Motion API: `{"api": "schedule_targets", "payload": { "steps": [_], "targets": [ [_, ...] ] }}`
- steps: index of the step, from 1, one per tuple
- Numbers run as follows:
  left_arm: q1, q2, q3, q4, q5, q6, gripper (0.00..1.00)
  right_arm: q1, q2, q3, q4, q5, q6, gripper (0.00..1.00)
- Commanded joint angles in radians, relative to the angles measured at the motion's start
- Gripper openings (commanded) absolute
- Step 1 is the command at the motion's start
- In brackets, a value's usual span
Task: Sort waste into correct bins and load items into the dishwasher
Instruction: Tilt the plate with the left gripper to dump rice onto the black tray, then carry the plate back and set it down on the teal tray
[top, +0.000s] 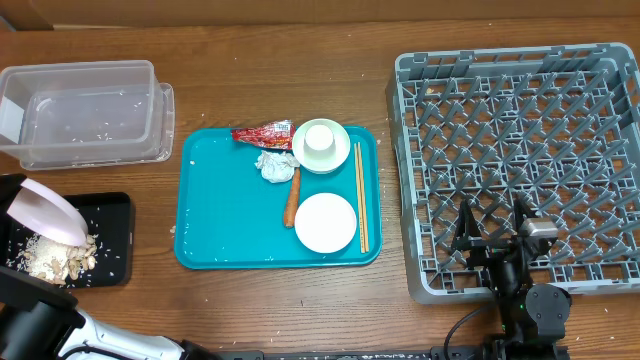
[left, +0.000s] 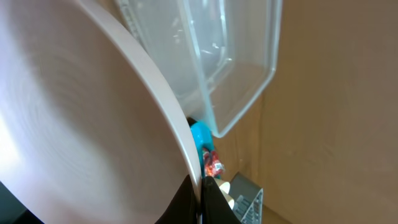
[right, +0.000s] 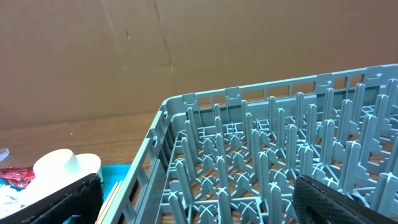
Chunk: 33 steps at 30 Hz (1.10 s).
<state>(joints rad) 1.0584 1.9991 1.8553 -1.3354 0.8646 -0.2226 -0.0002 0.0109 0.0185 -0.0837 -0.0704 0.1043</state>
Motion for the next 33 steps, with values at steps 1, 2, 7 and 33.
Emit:
{"api": "schedule_targets", "payload": {
  "steps": [1,2,7,33],
  "targets": [
    [0.002,-0.041,0.025,0.031,0.066,0.031,0.04,-0.006,-0.008,-0.010,0.003,0.009,-0.001,1.00],
    [0.002,-0.041,0.025,0.020,0.080,0.017,0.04,-0.006,-0.008,-0.010,0.003,0.009,-0.001,1.00],
    [0.002,-0.041,0.025,0.042,0.067,0.019,0.04,-0.006,-0.008,-0.010,0.003,0.009,0.000,1.00],
    [-0.006,-0.143,0.025,-0.113,0.120,0.126,0.04,-0.006,-0.008,-0.010,0.003,0.009,-0.001,1.00]
  ]
}}
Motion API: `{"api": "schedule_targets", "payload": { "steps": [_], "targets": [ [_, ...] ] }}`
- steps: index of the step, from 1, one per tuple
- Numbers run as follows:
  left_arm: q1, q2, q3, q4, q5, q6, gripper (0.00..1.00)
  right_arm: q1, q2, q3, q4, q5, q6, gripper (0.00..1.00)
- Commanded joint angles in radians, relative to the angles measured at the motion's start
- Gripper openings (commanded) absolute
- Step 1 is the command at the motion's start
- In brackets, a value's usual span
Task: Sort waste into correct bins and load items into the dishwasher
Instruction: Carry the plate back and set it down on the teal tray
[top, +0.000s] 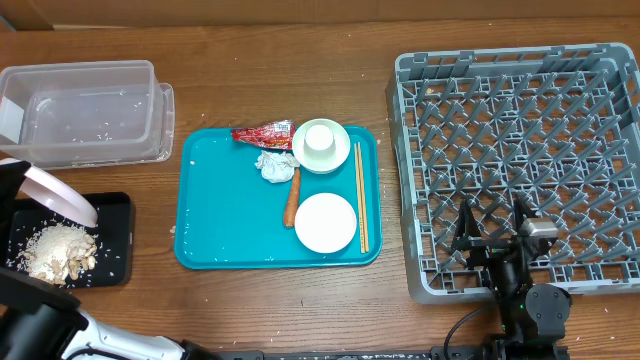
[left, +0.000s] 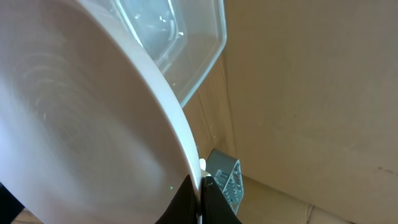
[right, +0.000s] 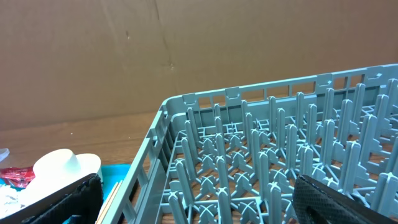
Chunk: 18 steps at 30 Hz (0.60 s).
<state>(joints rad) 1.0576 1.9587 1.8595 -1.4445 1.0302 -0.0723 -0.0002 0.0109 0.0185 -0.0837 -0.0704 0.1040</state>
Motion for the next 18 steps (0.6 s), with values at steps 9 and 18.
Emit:
{"api": "schedule_targets", "payload": {
  "steps": [9,18],
  "targets": [
    [-0.135,-0.336,0.022,0.040,-0.335,-0.176,0.04,-0.006,-0.008,-0.010,0.003,0.009,0.000,1.00],
    [-0.715,-0.405,0.022,0.065,-0.666,-0.217,0.04,-0.006,-0.008,-0.010,0.003,0.009,0.000,1.00]
  ]
}}
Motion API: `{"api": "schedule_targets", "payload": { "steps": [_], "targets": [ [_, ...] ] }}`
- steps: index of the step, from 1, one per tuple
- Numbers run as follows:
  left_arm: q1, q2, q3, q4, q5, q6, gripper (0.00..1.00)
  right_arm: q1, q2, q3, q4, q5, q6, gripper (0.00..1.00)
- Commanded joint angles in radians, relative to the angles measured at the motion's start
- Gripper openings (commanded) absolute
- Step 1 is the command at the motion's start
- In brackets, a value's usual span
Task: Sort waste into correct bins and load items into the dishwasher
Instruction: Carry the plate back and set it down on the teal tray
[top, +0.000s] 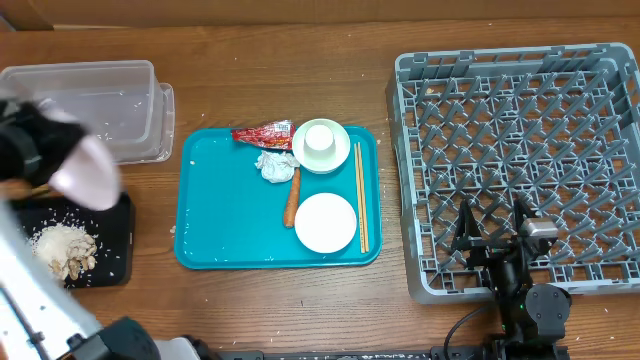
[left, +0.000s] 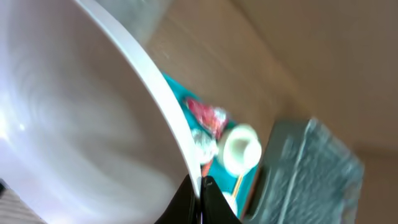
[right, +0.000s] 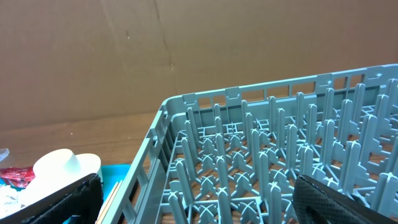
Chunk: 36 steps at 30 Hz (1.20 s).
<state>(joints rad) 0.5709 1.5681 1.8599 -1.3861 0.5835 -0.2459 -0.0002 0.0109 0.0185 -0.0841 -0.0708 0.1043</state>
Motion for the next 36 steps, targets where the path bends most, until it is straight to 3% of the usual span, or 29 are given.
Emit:
{"api": "schedule_targets", "payload": {
  "steps": [1,7,13,21,36],
  "targets": [
    [-0.322,-0.009,0.021,0.011,-0.298,-0.062,0.04,-0.006,-0.008,-0.010,0.003,0.009,-0.001,1.00],
    [-0.756,0.067,0.021,0.002,-0.747,-0.190,0.04,-0.006,-0.008,-0.010,0.003,0.009,-0.001,1.00],
    [-0.988,0.229,0.021,-0.034,-0.924,-0.212,0.04,-0.006,-0.008,-0.010,0.003,0.009,-0.001,1.00],
    [-1.016,0.458,0.021,-0.129,-0.833,-0.289,0.04,-0.006,-0.008,-0.010,0.003,0.009,-0.001,1.00],
    [-0.979,0.487,-0.135,-0.026,-0.792,-0.332,0.04,-0.006,-0.008,-0.010,0.003,0.009,-0.001,1.00]
  ]
}}
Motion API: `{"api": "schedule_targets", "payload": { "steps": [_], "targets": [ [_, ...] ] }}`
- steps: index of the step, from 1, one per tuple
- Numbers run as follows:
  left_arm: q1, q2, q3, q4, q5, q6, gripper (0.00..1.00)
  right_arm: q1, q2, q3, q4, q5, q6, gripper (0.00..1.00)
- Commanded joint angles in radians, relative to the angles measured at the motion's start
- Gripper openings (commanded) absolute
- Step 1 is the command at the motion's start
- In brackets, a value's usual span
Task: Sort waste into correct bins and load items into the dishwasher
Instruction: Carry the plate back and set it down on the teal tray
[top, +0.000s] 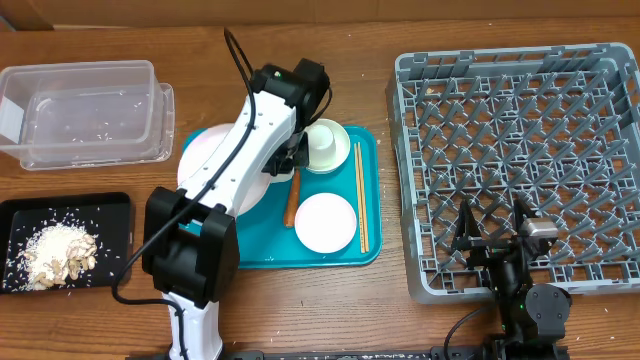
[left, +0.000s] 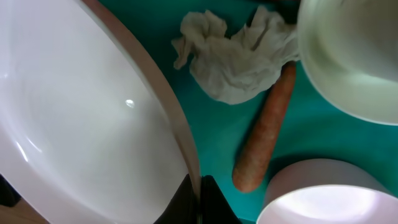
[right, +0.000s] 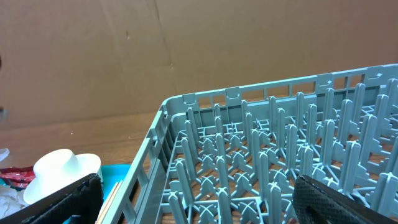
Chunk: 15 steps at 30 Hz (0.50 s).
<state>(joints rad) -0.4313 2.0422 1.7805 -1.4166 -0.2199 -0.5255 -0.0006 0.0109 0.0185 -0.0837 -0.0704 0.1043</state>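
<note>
My left gripper (left: 199, 194) is shut on the rim of a pale pink plate (left: 81, 124). In the overhead view the plate (top: 215, 160) is low over the left half of the teal tray (top: 230, 245), with the left gripper (top: 283, 165) by its right edge. A crumpled tissue (left: 239, 56), an orange sausage-like stick (left: 264, 134), a white cup on a dish (top: 322, 145), a white bowl (top: 326, 222) and chopsticks (top: 361, 195) lie on the tray. The right gripper (right: 199, 205) stands open over the front edge of the grey dish rack (top: 520, 150).
A clear plastic bin (top: 85, 110) stands at the back left. In front of it a black tray (top: 115, 235) holds a heap of rice and scraps. The left arm stretches from the table's front edge across the teal tray.
The left gripper and the pink plate were at the far left by the clear bin and black tray. They are now over the teal tray beside the tissue. The right arm has not moved.
The pink plate was held tilted over the black tray, with rice and scraps heaped beneath it. It stayed tilted there, then was higher by the clear bin. Now it is held low over the teal tray. The right gripper stayed open at the rack.
</note>
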Motion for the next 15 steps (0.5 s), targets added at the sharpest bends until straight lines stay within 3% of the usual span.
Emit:
{"api": "schedule_targets", "payload": {
  "steps": [1,15],
  "targets": [
    [0.026,0.013,-0.070,0.008,0.011,-0.063,0.04,-0.005,-0.008,-0.010,0.003,0.009,-0.001,1.00],
    [0.025,0.013,-0.233,0.122,0.089,-0.088,0.04,-0.005,-0.008,-0.010,0.003,0.008,-0.001,1.00]
  ]
}}
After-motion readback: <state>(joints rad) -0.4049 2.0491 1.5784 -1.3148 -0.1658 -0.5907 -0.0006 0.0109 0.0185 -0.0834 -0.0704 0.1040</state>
